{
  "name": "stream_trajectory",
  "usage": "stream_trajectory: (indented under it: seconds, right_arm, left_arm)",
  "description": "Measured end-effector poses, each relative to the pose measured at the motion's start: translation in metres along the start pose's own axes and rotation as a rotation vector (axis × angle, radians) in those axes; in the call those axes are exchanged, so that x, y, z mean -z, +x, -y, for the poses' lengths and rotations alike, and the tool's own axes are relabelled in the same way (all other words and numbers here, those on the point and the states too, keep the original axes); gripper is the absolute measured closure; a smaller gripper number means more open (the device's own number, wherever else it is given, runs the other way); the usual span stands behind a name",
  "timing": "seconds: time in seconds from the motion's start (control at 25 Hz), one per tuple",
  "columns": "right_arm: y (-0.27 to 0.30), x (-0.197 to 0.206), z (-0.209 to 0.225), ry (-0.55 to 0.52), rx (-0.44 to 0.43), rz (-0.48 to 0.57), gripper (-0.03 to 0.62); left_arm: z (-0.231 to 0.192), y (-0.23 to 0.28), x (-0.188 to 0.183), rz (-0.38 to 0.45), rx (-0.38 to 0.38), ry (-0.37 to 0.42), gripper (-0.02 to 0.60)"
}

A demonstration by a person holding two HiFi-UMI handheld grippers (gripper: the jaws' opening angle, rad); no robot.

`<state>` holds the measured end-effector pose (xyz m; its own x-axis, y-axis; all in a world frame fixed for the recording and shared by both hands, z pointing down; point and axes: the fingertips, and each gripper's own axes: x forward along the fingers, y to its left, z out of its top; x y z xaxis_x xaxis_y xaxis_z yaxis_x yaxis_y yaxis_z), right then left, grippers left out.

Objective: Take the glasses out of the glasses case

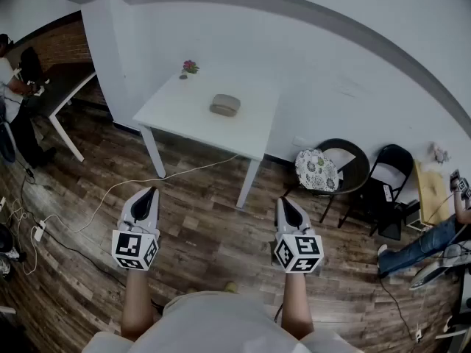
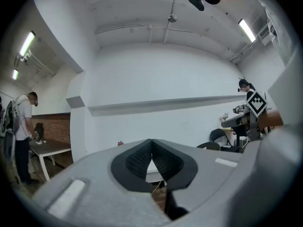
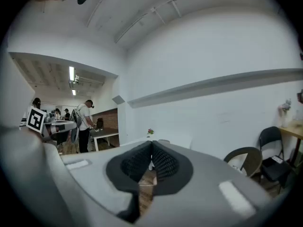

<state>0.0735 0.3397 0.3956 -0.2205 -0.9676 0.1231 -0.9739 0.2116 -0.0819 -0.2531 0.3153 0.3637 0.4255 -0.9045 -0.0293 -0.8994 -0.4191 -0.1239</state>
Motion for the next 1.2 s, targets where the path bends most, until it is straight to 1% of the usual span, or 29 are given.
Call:
stream_trajectory:
  seconds: [0.36,0.56,0.96,1.2]
  right_arm:
    - [-0.005,-0.005,0.011,-0.002,0.020,0.012,0.591]
    - [-0.005,-0.006,0.013,0.017,0.028,0.024,0.591]
    - [-0.006,0.002,0.013,0.015,0.020,0.010,0.591]
    - [-0.009,0.003,0.012,0.014,0.023,0.005,0.591]
  left_arm:
    - [0.009,0.007,-0.005,0.009,0.015,0.004,0.572]
    - [0.010,0.010,-0.004,0.002,0.019,0.004,0.572]
    - [0.016,0.011,-0.003,-0.004,0.016,0.014,0.571]
    - [0.017,0.009,0.000,-0.007,0.035,-0.001,0.569]
